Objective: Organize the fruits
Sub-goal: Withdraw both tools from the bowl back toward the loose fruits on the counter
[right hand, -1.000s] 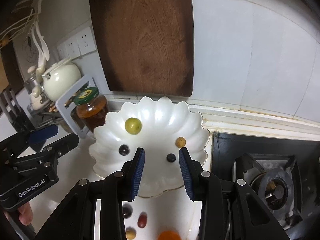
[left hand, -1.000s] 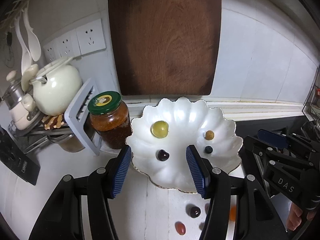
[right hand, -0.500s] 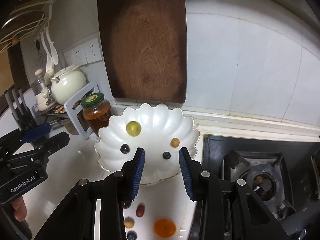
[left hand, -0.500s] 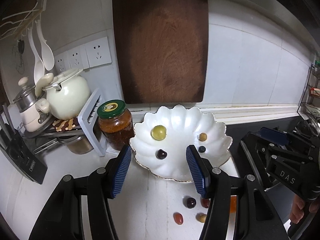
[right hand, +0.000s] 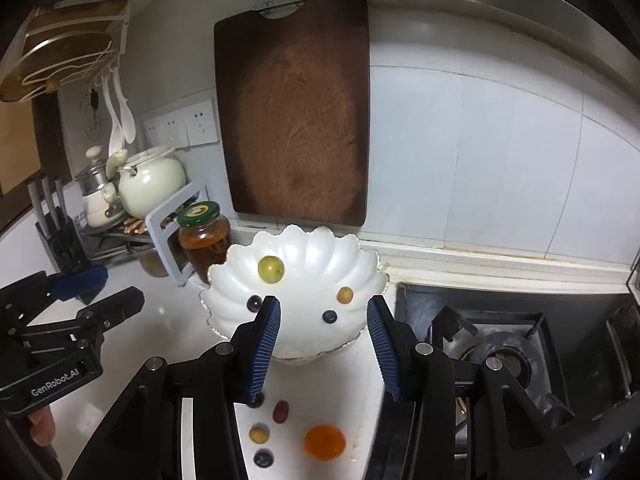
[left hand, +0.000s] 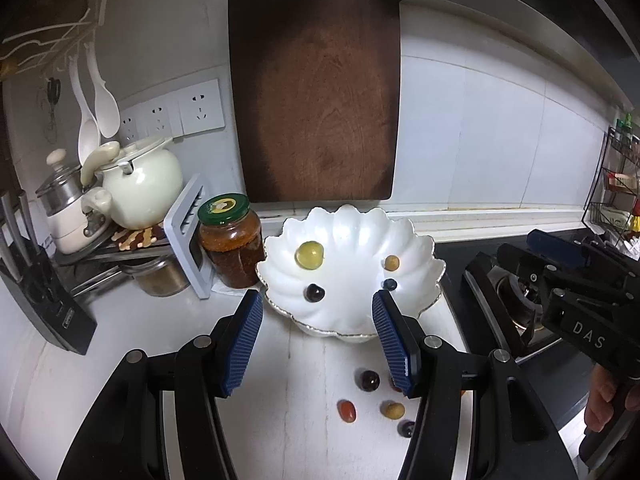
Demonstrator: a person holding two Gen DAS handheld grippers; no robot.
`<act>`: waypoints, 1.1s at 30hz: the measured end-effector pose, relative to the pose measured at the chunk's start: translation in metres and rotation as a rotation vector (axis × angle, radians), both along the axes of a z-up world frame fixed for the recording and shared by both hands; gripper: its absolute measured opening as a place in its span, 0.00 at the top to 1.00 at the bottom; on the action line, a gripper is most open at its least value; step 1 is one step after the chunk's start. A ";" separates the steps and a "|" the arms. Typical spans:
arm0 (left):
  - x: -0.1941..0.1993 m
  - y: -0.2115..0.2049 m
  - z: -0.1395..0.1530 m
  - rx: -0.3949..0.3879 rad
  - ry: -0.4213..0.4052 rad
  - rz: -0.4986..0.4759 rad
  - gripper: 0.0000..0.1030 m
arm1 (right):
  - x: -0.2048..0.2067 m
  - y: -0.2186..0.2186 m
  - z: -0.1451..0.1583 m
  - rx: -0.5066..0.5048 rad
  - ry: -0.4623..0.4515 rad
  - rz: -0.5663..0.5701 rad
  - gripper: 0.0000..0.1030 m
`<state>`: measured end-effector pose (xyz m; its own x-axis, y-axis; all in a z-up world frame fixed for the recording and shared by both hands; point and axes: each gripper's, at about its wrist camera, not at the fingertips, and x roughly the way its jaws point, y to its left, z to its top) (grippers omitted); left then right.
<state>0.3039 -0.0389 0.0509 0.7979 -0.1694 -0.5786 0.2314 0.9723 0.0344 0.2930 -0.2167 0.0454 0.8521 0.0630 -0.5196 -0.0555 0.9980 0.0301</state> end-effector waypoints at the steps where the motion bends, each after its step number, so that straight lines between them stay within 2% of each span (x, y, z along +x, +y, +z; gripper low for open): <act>1: -0.003 0.000 0.000 0.005 -0.003 0.000 0.45 | -0.003 0.001 0.000 -0.007 -0.005 0.000 0.51; 6: -0.017 0.003 0.000 0.027 -0.029 0.002 0.45 | -0.015 0.003 -0.002 -0.050 -0.023 0.004 0.50; 9: -0.025 0.004 -0.003 0.038 -0.032 0.009 0.41 | -0.022 0.003 -0.006 -0.064 -0.024 -0.001 0.50; 18: -0.039 0.005 -0.018 0.049 0.009 0.004 0.40 | -0.037 0.003 -0.022 -0.075 0.014 0.001 0.50; 28: -0.053 0.006 -0.032 0.054 0.006 -0.011 0.36 | -0.055 0.001 -0.038 -0.023 0.032 -0.005 0.50; 33: -0.057 0.011 -0.042 0.031 0.028 0.000 0.36 | -0.061 0.002 -0.047 -0.018 0.038 -0.023 0.50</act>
